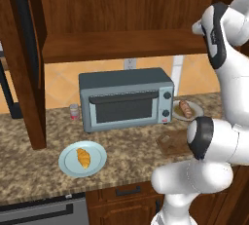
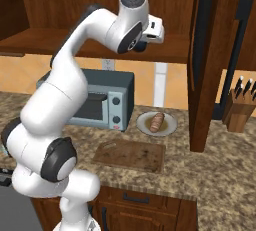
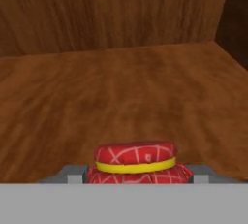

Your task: From the different types of pastries on the counter, select a croissant and place it on the cutting board. Then retrieve a jar of jam from the cabinet and place it alongside the croissant on the cutting board.

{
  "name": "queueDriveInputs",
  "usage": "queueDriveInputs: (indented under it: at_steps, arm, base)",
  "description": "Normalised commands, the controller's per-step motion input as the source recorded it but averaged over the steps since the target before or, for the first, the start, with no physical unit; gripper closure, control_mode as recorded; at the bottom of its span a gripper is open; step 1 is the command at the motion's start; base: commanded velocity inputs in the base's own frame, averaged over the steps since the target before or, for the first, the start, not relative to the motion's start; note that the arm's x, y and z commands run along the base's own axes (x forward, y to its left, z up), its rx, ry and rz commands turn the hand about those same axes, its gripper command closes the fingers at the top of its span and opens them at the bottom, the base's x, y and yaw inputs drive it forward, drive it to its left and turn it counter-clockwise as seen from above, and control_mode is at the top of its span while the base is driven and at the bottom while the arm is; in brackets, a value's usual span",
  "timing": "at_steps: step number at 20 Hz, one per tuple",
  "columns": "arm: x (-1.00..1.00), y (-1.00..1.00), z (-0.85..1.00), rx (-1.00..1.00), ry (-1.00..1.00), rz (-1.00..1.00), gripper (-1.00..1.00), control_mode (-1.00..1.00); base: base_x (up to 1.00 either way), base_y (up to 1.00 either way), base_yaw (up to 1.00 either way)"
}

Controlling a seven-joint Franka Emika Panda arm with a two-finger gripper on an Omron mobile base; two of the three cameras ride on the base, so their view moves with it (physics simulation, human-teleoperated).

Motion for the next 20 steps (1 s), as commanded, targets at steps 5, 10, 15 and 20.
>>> queueDriveInputs:
  at_steps: [5, 10, 15, 20]
  arm:
    - [-0.97, 0.18, 0.52, 0.05, -0.01, 0.01, 1.0, -1.0]
    - [-0.82, 0.08, 0.29, 0.11, -0.08, 0.19, 1.0, -1.0]
    - [-0.71, 0.59, 0.0, 0.0, -0.13, 0.25, 1.0, -1.0]
    - [-0.7, 0.75, 0.0, 0.0, -0.16, 0.17, 1.0, -1.0]
  base:
    - [0.0, 0.0, 0.0]
    - [0.0, 0.0, 0.0]
    - [0.0, 0.0, 0.0]
    - [0.0, 0.0, 0.0]
